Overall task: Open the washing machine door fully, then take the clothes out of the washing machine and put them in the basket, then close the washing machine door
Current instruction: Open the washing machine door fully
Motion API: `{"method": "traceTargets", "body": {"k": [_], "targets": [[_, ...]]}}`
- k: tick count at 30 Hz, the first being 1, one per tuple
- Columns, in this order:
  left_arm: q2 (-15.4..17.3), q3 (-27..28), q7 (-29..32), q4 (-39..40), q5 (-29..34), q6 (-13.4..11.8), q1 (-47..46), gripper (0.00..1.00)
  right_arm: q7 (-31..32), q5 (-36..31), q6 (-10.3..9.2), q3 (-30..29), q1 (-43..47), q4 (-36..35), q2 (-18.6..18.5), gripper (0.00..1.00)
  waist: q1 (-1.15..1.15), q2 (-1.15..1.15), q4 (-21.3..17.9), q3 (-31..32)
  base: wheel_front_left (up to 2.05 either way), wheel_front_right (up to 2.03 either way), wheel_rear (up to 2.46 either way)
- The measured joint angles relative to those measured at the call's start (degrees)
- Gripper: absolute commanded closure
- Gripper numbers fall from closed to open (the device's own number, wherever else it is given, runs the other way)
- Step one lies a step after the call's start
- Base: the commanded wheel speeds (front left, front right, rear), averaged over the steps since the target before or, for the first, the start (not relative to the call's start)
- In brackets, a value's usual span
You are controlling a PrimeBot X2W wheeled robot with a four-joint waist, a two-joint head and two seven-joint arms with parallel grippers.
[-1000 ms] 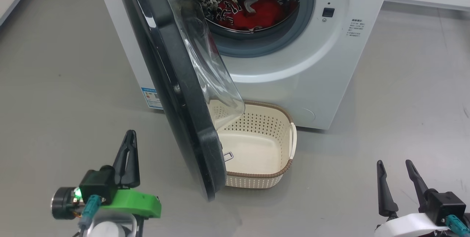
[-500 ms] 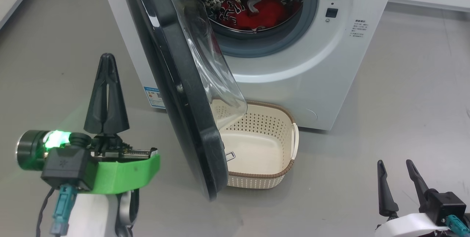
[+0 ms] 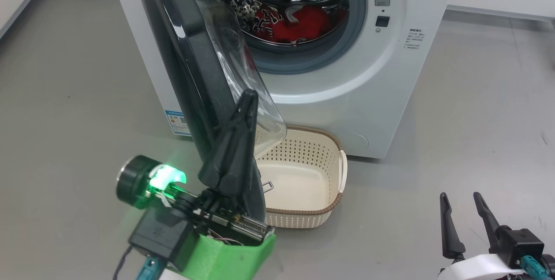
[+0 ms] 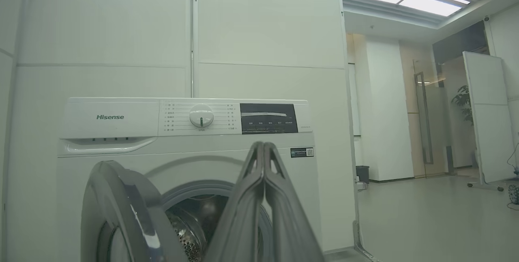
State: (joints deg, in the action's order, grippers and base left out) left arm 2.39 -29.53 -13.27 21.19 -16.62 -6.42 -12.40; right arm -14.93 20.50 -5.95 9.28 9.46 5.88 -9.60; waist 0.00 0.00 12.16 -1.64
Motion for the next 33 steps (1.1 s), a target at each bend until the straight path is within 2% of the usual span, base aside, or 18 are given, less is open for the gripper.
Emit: {"method": "traceTargets", "body": {"k": [9,14,22,33], "targets": [[0.3,-11.45,7.08,-4.38,-3.65,2.29,4.66,1.0,0.0,-0.45,0.29,0.02,0.14,0.43,0.37,0.0,0.0,0.0,-0.57,0.41,0.0,0.0,0.0],[0.45,-14.74,9.79,-8.25,-4.07,2.6,6.75,1.0,0.0,-0.91,0.34,0.09,0.15,0.46,0.4,0.0,0.0,0.0,-0.92,0.46,0.0,0.0,0.0],[0.52,-13.16,12.58,-15.45,-3.87,1.3,6.89,1.0,0.0,-0.99,0.35,-0.01,0.15,0.46,0.46,0.0,0.0,0.0,-1.19,0.05,0.0,0.0,0.0],[0.51,-8.15,12.59,-21.17,-3.39,0.15,6.8,1.0,0.0,-1.49,0.6,-0.24,0.14,0.45,0.48,0.0,0.0,0.0,-1.7,-0.51,0.0,0.0,0.0]]}}
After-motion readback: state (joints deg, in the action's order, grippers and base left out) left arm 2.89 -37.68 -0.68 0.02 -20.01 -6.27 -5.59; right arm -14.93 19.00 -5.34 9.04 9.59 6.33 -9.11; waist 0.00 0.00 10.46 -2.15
